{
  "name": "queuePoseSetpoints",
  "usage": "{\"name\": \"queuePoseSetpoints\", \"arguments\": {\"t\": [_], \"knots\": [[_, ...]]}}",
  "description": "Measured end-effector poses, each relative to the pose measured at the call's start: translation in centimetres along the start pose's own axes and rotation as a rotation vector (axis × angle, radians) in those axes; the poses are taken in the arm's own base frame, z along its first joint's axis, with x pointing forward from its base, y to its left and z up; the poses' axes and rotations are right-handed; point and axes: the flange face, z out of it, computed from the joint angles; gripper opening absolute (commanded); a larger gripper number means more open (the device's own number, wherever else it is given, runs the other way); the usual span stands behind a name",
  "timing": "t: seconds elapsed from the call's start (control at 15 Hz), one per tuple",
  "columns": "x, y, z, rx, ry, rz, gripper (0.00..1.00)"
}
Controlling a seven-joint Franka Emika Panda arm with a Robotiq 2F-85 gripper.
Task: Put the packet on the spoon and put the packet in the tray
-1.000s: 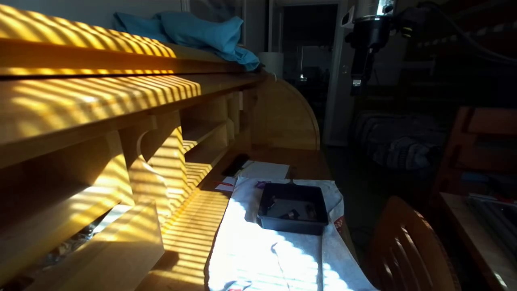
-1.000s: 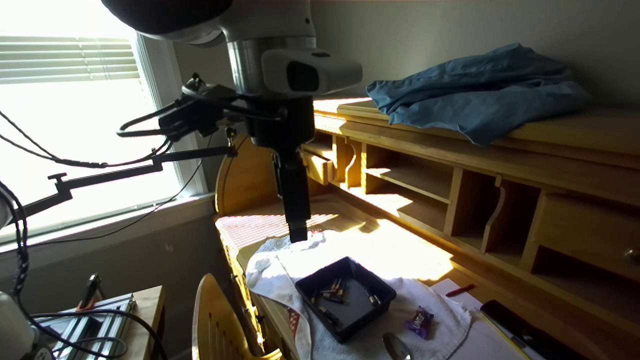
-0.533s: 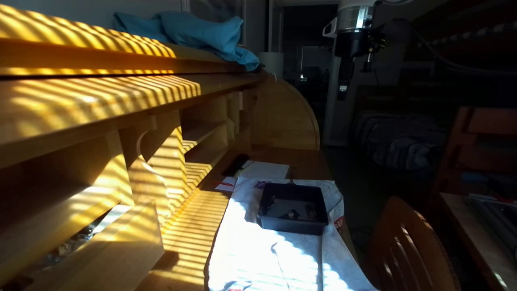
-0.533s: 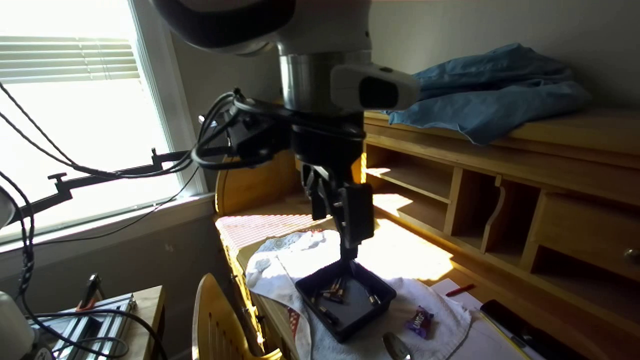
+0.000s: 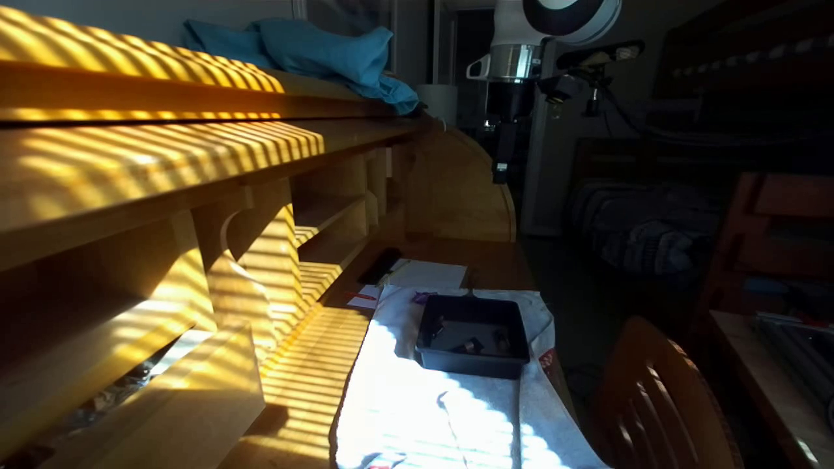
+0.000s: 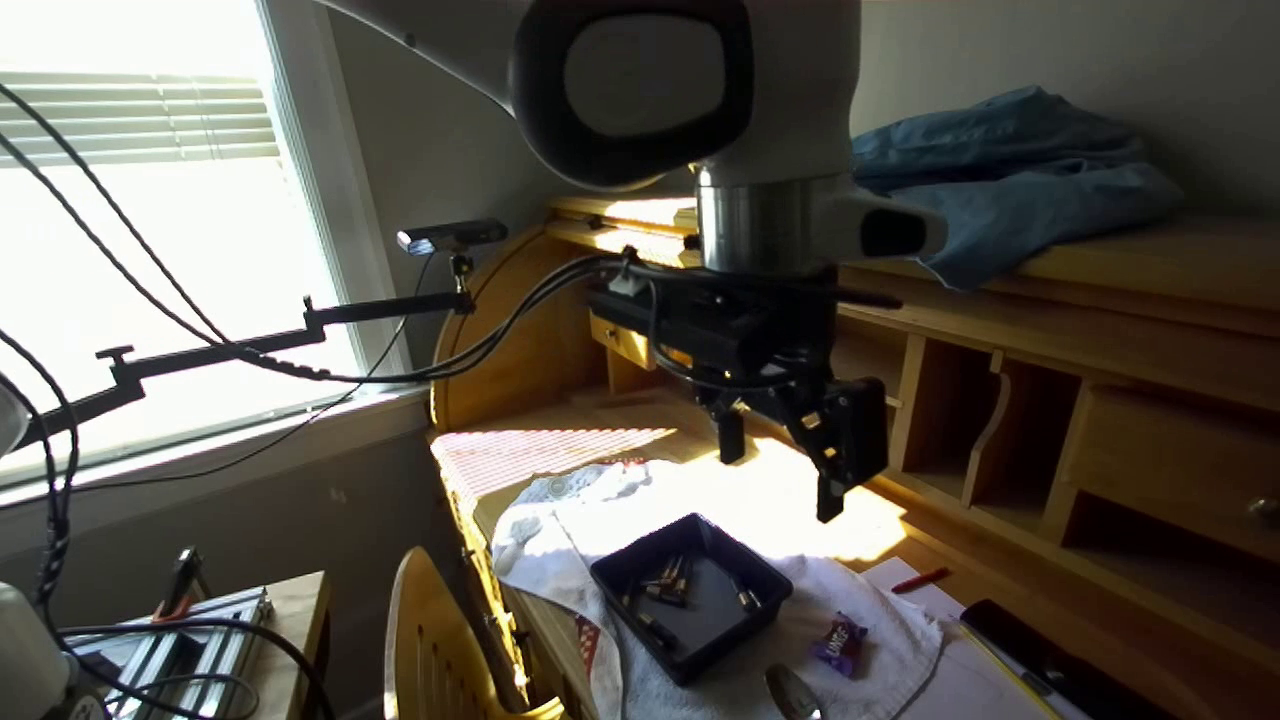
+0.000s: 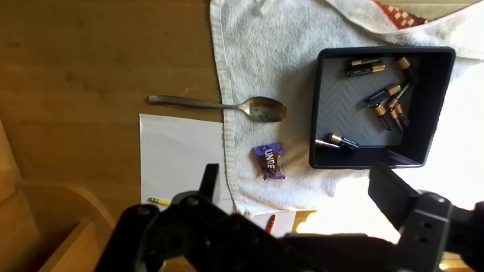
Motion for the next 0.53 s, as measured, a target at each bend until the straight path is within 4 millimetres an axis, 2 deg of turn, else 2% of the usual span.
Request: {"name": "queuePoseSetpoints", "arguments": {"t": [0.27, 0.53], "knots": [[1.7, 0.0, 2.9, 0.033, -0.004, -0.063, 1.0], [2.0, 0.1, 3.1, 0.033, -0.005, -0.067, 1.0]]}}
